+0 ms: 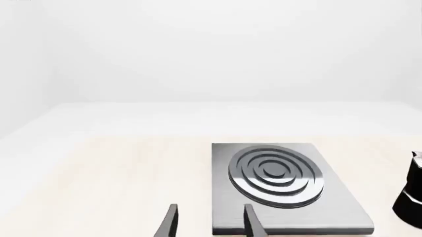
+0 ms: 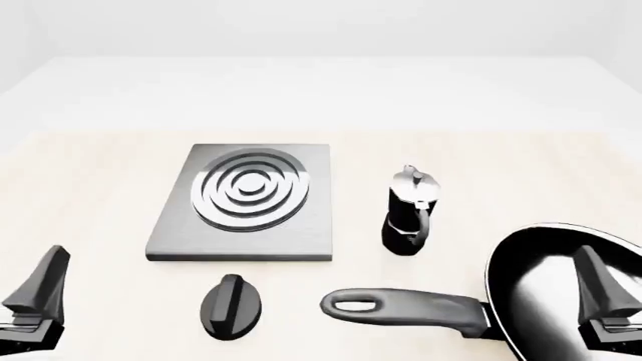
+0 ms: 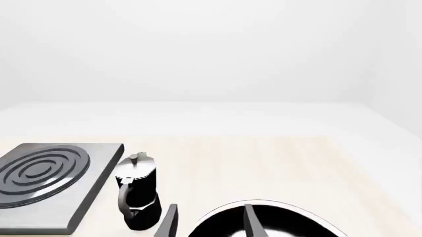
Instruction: Put the frying pan on the stove.
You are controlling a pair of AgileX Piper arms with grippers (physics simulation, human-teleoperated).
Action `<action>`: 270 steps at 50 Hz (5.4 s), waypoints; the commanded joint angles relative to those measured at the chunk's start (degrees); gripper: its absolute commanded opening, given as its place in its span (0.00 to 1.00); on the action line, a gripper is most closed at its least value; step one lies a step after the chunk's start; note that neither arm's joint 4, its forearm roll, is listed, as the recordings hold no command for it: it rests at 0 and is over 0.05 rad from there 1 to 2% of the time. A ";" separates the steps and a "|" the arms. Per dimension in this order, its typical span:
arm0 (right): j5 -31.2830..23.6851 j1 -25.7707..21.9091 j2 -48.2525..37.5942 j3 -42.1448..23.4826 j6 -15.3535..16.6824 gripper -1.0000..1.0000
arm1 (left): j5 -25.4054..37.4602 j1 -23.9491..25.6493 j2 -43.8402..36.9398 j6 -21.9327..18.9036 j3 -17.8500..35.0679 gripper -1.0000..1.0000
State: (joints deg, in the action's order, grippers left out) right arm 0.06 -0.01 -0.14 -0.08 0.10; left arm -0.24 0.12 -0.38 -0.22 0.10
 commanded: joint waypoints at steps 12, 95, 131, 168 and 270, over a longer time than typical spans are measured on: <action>-0.04 -0.02 -0.14 -0.22 0.22 1.00 | 3.84 4.36 -11.88 -1.72 10.03 1.00; -0.22 0.02 0.03 -0.22 0.22 1.00 | 63.01 34.55 -71.49 -22.59 84.31 1.00; -0.23 0.02 0.03 -0.22 0.20 1.00 | 70.13 38.45 -85.83 -32.07 96.57 1.00; -0.24 0.02 0.03 -0.22 0.21 1.00 | 70.13 44.52 -91.58 -33.14 100.54 1.00; -0.22 0.01 0.03 -0.22 0.21 1.00 | 64.29 61.08 -98.10 -19.99 94.57 1.00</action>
State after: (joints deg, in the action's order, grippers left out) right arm -0.16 0.01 -0.11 -0.30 0.30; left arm 66.61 60.79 -97.83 -20.54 97.28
